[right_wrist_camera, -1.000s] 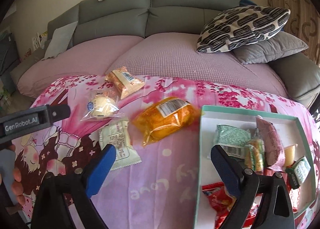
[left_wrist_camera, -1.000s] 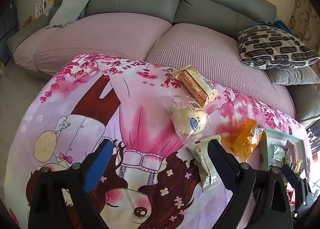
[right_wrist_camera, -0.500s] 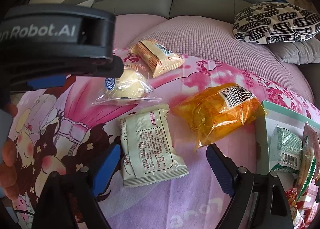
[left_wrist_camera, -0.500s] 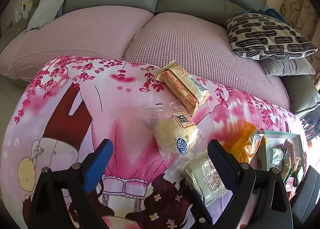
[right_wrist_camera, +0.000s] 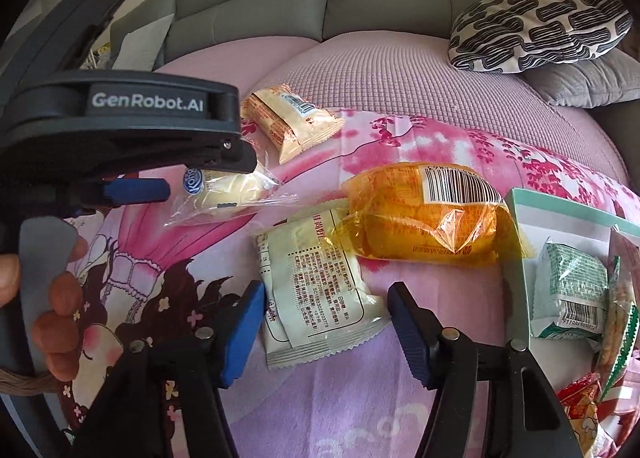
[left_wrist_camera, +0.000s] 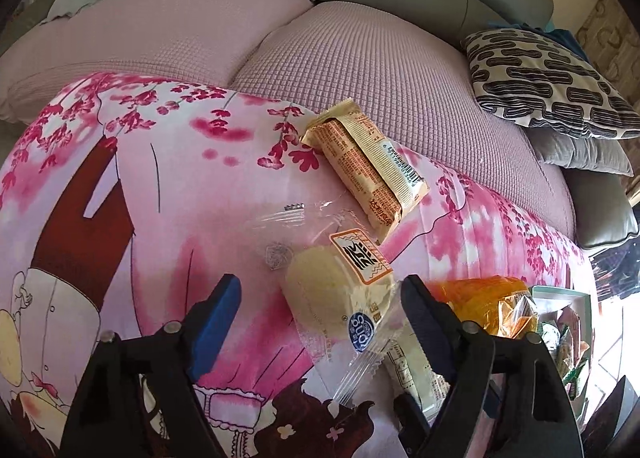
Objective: Organize snacks
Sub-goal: 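Grasp the round bun with the left tool while the right tool grasps the cream biscuit packet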
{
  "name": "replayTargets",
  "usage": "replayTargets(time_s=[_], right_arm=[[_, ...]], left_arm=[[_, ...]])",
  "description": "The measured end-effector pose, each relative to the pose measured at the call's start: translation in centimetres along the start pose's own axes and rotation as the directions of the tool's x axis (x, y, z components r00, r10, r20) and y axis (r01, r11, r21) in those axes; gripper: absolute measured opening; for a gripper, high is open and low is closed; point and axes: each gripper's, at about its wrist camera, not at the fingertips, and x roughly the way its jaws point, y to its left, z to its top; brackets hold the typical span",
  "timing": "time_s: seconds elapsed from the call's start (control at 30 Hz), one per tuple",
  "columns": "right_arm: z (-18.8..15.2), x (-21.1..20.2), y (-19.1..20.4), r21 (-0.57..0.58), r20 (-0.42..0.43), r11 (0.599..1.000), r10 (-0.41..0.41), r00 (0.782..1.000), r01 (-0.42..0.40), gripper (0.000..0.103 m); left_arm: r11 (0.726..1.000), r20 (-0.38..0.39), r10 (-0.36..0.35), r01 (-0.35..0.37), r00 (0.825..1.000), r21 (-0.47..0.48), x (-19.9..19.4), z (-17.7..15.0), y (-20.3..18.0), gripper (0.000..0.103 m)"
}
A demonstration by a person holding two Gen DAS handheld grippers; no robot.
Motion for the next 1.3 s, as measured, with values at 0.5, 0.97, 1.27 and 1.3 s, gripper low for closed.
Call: replayTargets(time_s=[0.5, 0.97, 1.27, 1.3], right_arm=[[-1.7, -1.6, 0.7, -0.023, -0.026, 0.999, 0.038, 0.999, -0.039, 0.054], [-3.9, -4.6, 0.4, -0.024, -0.050, 0.999, 0.025, 0.998, -0.026, 0.053], [-5.1, -7.4, -0.6, -0.004, -0.036, 1.000, 0.015, 0.999, -0.016, 0.053], [-5.3, -7.7, -0.7, -0.003, -0.034, 1.000, 0.015, 0.999, -0.015, 0.053]], left_arm=[[0.992, 0.045, -0.068, 0.072, 0.997, -0.104, -2.0, -2.2, 1.8, 0.056], [0.982, 0.079, -0.052, 0.066, 0.996, -0.178, -5.7, -7.9, 3.3, 0.056], [0.981, 0.105, -0.039, 0.058, 0.994, -0.184, -7.2, -9.8, 3.5, 0.056], [0.981, 0.109, -0.038, 0.058, 0.993, -0.185, -7.3, -9.8, 3.4, 0.056]])
